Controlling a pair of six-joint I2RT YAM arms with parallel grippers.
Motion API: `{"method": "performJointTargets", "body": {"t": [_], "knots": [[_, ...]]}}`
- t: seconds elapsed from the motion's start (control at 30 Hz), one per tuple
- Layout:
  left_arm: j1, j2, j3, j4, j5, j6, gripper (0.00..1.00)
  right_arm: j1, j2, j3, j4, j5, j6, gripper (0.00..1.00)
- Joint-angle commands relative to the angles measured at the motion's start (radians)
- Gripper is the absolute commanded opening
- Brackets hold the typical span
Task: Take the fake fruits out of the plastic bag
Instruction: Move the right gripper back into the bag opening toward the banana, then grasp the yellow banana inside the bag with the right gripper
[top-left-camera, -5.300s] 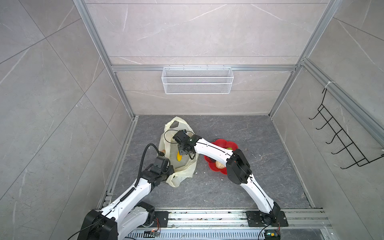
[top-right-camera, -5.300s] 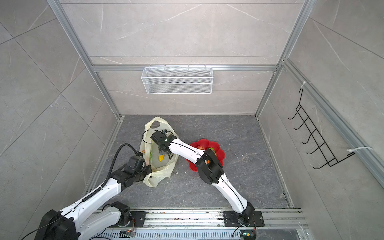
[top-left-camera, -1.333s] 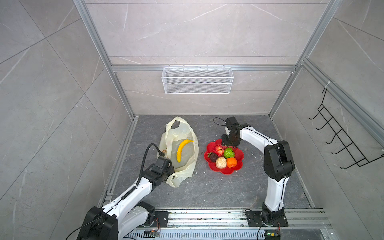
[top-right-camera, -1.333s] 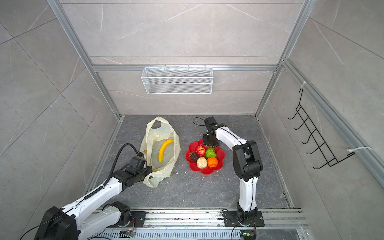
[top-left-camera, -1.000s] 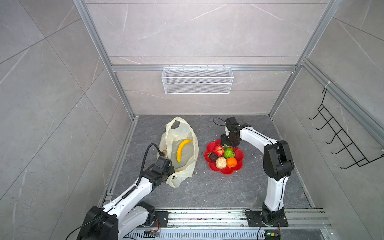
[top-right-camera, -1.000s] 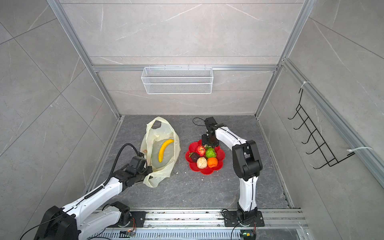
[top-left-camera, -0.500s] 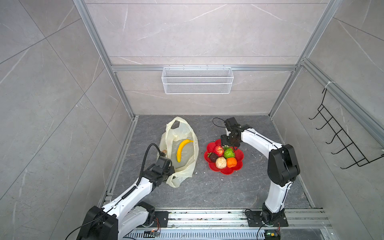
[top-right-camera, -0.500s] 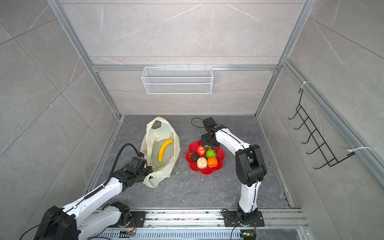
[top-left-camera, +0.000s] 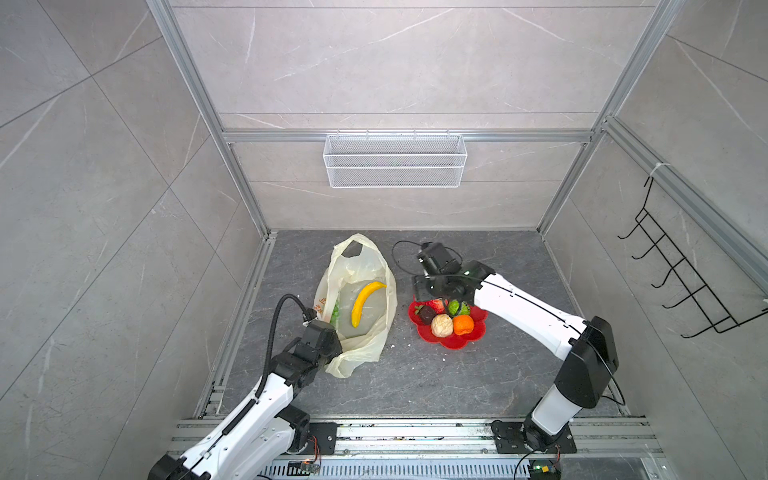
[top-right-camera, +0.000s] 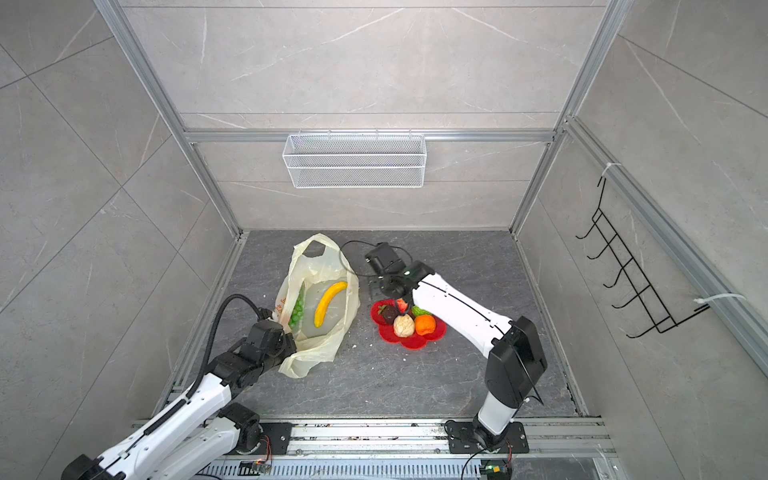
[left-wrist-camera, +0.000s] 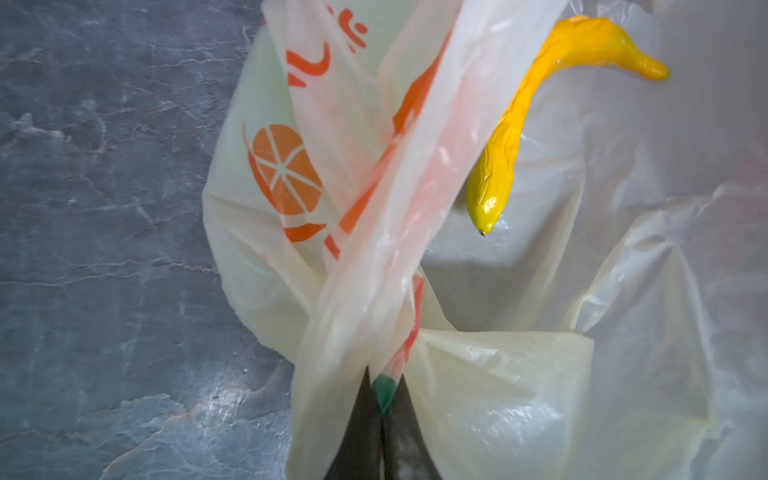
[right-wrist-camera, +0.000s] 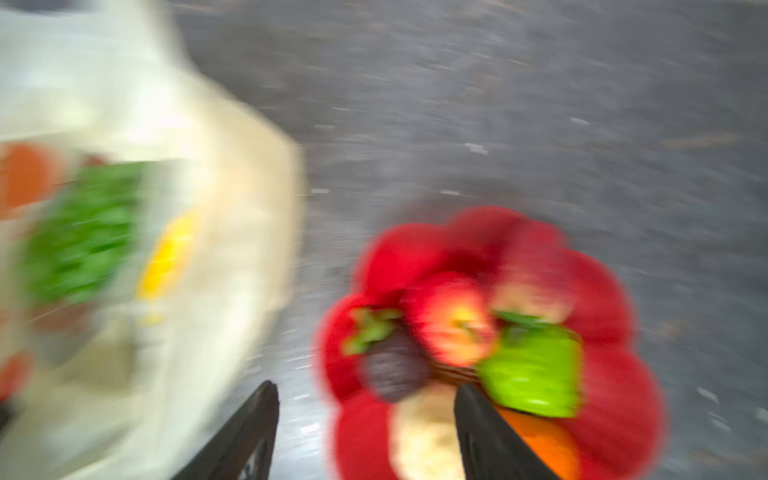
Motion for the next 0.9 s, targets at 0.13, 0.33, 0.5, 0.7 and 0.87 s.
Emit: {"method": "performJointTargets", "body": {"t": [0.13,0.33,0.5,0.7,0.87], "knots": [[-0.003,-0.054,-0.01,-0.122,-0.095,-0.136,0.0,0.204,0.196,0.245,0.048,0.002,0.097,0.66],[-0.003,-0.107,-0.031,-0.16,-0.13,-0.197,0.0,0.248,0.366,0.351,0.002,-0.014,0.205,0.64],[-0.003,-0.104,-0.047,-0.142,-0.121,-0.206,0.0,0.249,0.433,0.337,0.031,-0.008,0.264,0.62],[-0.004,-0.017,-0.038,-0.102,-0.056,-0.19,0.0,0.248,0.553,0.426,0.009,-0.059,0.278,0.62],[-0.006,-0.038,-0.074,-0.06,-0.024,-0.21,0.0,0.232,0.657,0.527,-0.033,-0.131,0.305,0.6]]}}
